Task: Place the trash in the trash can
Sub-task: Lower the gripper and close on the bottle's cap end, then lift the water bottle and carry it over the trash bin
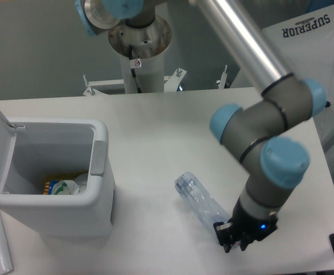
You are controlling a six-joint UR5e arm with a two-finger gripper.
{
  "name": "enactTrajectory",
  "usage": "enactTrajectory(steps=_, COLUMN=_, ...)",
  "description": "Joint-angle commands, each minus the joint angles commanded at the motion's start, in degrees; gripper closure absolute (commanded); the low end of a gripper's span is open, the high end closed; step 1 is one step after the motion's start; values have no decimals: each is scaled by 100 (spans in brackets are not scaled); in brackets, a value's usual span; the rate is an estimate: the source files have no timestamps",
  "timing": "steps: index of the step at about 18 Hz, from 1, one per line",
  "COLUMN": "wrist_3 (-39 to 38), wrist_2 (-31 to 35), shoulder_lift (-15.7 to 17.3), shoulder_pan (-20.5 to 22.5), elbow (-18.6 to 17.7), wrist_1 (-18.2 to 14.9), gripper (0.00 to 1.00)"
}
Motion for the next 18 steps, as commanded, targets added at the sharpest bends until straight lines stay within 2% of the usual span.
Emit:
enactTrajectory(steps=7, wrist_3=-18, wrist_2=-958, shoulder_lift=431, shoulder_pan=18, elbow=-44, wrist_1=597, gripper=75)
enactTrajectory(steps=10, wrist_3=-79, wrist_2=-1677, shoulder_lift=598, shoulder_pan=9, elbow=-44, wrist_1=922, gripper=75)
enactTrajectory(steps=15, wrist_3=-219, wrist_2=-2995, shoulder_lift=818, shoulder_pan=18, elbow=52, wrist_1=1099, gripper=75)
enactTrajectory(steps=18, wrist_3=-325, wrist_2=-3236, shoulder_lift=941, shoulder_pan=-26, elbow=105, wrist_1=1117, gripper=75)
